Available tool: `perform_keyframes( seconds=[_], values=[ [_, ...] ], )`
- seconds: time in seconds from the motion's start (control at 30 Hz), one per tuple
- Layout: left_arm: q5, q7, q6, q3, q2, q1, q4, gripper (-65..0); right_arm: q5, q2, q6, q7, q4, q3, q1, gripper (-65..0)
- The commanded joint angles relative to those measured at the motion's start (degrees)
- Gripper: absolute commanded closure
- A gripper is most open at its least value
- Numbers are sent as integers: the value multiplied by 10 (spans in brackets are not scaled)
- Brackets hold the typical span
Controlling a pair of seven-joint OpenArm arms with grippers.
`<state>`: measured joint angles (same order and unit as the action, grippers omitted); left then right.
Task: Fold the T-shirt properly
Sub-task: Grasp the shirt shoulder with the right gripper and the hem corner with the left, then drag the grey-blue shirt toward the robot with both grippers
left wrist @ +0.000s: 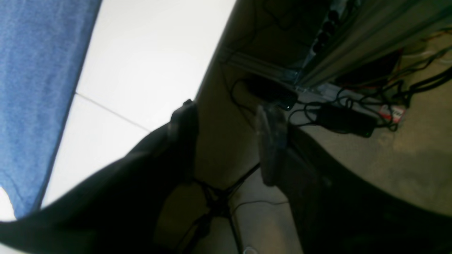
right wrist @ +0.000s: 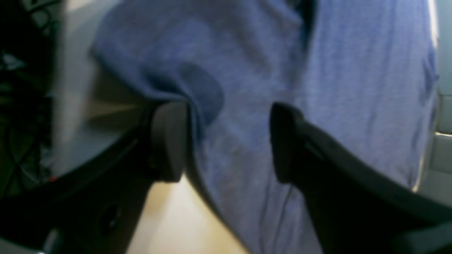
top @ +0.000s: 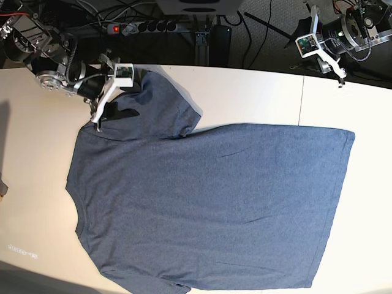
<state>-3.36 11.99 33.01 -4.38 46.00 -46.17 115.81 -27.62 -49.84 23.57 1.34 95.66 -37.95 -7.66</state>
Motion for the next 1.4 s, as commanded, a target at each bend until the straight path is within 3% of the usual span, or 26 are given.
perform_keyframes(
  seconds=[0.0, 0.27, 0.33, 0.47, 0.7, 1.0, 1.37],
  values=[
    [5, -10, -9, 3, 14, -3, 7, -303, -26, -1, 7, -54, -22, -5, 1, -377],
    [-15, -10, -39, 3, 72, 32, 7, -304, -26, 16, 13, -54, -50, -6, 13, -366],
    [-14, -10, -39, 3, 85, 45, 6, -304, -26, 16, 13, -54, -60, -6, 13, -287],
    [-10, -20, -39, 3, 106, 90, -14, -360, -26, 18, 13, -54, -69, -6, 13, 0],
    [-5, -38, -39, -38, 118, 190, -99, -360, -26, 21, 13, -54, -68, -5, 13, 0],
    [-43, -45, -39, -210, 121, 377, -234, -360, 6, 24, 13, -54, -68, -5, 13, 0],
    [-80, -41, -48, -410, 124, 512, -385, -360, 6, 24, 13, -55, -68, -5, 15, 0]
  ],
)
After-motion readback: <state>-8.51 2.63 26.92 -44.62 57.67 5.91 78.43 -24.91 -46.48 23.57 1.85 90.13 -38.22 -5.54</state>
